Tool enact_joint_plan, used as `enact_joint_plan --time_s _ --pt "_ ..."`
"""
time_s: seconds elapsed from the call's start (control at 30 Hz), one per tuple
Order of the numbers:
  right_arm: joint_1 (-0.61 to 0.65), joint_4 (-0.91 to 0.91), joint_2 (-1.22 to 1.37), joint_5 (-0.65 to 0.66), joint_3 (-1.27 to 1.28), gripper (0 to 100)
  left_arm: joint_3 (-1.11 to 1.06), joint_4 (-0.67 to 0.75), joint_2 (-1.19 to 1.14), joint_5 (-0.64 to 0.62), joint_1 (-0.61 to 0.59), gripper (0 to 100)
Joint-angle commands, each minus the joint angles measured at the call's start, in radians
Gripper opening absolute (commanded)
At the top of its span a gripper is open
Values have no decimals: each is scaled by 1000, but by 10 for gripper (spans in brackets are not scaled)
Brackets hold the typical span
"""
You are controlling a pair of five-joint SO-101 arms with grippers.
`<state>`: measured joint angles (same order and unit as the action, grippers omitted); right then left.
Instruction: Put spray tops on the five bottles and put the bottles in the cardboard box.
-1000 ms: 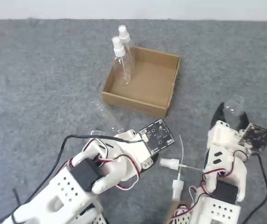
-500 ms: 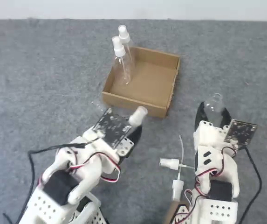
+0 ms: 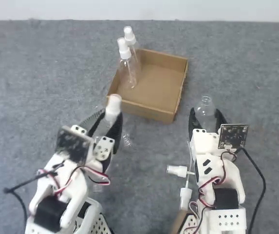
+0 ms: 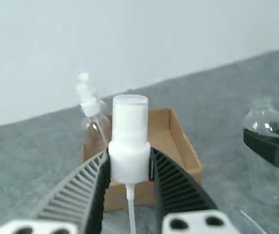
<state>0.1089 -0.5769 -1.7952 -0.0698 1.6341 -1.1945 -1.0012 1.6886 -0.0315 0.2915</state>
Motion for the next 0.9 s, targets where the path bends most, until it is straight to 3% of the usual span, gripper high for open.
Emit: enact_joint_plan --time_s 0.0,0.5,0.7,0.87 --pt "13 -5 -21 18 -17 17 -8 31 97 -9 -35 11" --pt "51 -5 -22 20 -46 17 -41 12 135 -52 -133 11" --pt "53 -154 -22 12 -157 16 -41 9 135 -51 -133 11" --pt "58 -171 -22 11 -170 16 -39 14 135 -51 -133 11"
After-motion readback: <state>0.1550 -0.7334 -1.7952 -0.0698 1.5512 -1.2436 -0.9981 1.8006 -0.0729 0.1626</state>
